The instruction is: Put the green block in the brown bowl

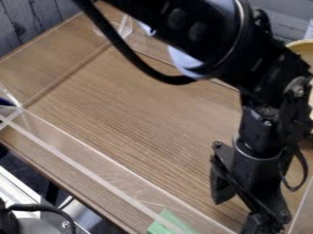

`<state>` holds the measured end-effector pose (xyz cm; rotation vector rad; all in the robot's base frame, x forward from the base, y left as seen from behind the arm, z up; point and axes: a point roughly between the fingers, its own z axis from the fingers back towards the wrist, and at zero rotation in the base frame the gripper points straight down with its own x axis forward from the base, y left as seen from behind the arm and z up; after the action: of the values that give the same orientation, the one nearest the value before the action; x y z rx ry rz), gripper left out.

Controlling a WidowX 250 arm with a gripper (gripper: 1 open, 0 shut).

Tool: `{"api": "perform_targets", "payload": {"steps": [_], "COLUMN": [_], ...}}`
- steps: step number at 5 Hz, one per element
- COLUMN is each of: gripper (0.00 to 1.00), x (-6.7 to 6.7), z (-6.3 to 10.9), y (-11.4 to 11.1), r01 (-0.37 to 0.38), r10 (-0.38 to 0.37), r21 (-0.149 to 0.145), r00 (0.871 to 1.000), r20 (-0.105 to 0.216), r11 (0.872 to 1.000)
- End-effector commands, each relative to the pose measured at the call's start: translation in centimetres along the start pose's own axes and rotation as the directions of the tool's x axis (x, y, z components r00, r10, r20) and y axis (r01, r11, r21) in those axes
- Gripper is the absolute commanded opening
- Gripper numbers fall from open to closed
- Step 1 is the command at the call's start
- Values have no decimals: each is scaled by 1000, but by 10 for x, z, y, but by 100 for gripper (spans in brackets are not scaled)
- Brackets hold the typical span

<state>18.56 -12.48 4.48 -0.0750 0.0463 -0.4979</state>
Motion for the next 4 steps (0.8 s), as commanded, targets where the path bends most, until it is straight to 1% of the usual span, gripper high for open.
{"api": "perform_targets", "payload": {"steps": [1, 2, 4], "gripper": [100, 100, 100], "x": [11, 10, 16], "z": [8, 7, 2], "y": [-1, 0, -10], "r01": [18, 28, -4], "r10": [-19, -29, 2], "r21": [17, 37, 39], "r00": [999, 999, 999], "r20": [47, 45, 38], "r11": [1000, 999, 999]}}
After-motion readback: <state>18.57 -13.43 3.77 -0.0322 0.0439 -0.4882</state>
